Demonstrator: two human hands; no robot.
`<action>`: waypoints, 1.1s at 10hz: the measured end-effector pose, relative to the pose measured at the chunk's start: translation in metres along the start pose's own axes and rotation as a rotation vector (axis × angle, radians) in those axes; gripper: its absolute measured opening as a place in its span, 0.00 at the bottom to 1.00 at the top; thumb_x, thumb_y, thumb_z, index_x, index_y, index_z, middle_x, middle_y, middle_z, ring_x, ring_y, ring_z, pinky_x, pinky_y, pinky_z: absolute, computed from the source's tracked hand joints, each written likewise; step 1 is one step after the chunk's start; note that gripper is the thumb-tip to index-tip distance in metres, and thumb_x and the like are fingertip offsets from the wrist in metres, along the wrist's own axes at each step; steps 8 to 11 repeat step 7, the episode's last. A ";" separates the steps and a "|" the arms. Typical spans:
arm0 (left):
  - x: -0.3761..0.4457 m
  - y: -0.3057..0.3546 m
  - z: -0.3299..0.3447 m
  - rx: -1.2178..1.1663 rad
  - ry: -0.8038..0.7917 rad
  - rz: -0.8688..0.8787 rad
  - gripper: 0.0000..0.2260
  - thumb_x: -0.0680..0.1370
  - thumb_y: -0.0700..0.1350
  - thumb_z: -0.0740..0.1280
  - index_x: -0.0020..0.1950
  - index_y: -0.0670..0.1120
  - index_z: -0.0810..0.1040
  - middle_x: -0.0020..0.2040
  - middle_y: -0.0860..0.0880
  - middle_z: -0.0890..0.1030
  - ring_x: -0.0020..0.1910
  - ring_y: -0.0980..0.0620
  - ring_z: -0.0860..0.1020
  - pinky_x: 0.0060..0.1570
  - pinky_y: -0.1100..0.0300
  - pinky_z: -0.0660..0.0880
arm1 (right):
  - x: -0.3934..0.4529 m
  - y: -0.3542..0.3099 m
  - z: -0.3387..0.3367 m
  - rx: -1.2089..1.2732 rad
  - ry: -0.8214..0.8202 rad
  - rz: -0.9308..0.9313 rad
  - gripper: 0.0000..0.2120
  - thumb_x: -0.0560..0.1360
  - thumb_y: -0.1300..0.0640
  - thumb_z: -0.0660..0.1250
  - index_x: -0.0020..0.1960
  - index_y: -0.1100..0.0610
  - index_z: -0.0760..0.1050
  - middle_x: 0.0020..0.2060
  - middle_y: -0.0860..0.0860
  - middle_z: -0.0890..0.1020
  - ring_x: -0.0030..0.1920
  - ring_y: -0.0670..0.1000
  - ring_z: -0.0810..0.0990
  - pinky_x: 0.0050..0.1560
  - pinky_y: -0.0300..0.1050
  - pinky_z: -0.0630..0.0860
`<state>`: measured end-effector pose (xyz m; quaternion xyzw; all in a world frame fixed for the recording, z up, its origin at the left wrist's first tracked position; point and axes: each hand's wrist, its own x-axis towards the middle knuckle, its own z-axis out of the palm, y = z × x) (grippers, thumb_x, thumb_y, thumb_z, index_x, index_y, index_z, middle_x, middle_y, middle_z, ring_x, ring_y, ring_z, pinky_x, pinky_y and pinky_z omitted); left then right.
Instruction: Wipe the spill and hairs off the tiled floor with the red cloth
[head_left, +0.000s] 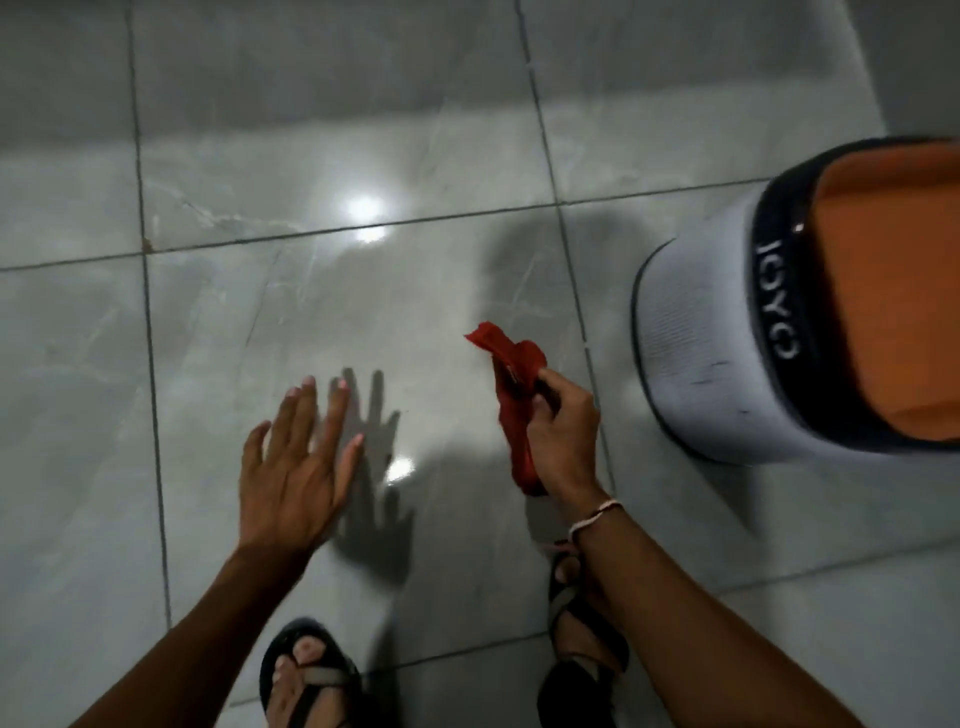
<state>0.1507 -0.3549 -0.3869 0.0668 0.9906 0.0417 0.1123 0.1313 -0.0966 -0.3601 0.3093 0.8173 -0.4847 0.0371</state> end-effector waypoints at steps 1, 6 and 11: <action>0.005 0.073 -0.056 -0.053 0.028 0.091 0.28 0.84 0.57 0.53 0.81 0.45 0.69 0.79 0.38 0.70 0.77 0.38 0.72 0.68 0.39 0.74 | -0.019 -0.050 -0.068 0.102 0.047 0.045 0.19 0.80 0.72 0.61 0.68 0.63 0.78 0.63 0.56 0.83 0.66 0.53 0.80 0.70 0.41 0.74; 0.085 0.367 -0.130 -0.128 -0.040 0.575 0.31 0.85 0.58 0.56 0.83 0.40 0.62 0.83 0.39 0.61 0.83 0.42 0.61 0.81 0.42 0.63 | 0.082 -0.047 -0.284 -0.880 -0.057 -0.262 0.29 0.81 0.53 0.64 0.79 0.59 0.61 0.79 0.61 0.63 0.79 0.60 0.64 0.76 0.56 0.65; 0.081 0.360 -0.128 -0.052 0.029 0.586 0.29 0.84 0.59 0.58 0.79 0.41 0.71 0.79 0.39 0.70 0.79 0.42 0.69 0.75 0.42 0.71 | 0.082 -0.033 -0.286 -0.898 -0.205 -0.245 0.30 0.84 0.51 0.56 0.82 0.59 0.51 0.82 0.60 0.54 0.82 0.57 0.54 0.80 0.55 0.58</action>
